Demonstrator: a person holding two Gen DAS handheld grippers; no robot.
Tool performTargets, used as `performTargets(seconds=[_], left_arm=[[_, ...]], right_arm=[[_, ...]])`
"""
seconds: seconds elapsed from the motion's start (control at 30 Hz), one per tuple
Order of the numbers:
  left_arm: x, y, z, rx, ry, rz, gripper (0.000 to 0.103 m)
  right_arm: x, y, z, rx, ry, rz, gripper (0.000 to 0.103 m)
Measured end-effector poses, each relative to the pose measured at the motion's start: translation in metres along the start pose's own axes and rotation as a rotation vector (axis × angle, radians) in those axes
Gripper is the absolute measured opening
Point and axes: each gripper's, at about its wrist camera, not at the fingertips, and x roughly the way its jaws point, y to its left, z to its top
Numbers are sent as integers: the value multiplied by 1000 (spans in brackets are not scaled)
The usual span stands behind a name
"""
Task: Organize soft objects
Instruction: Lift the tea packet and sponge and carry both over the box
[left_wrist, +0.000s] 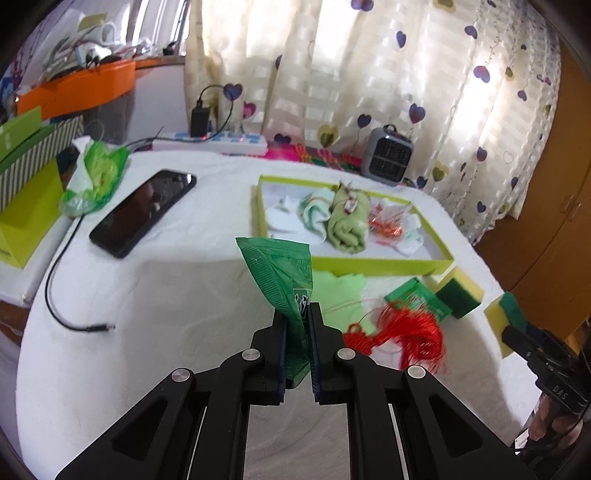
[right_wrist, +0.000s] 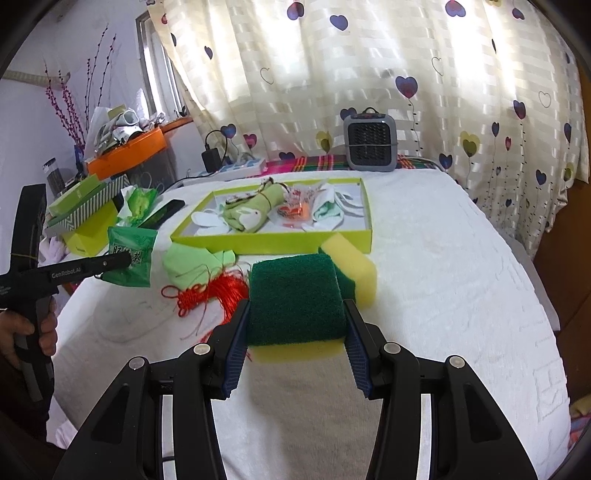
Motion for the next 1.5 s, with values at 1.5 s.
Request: performTargets(seconds=[1.5], left_arm=[[73,-13,100,-3,31,-62,9]], right_arm=[[67,-35,104,13,26,-27,49]])
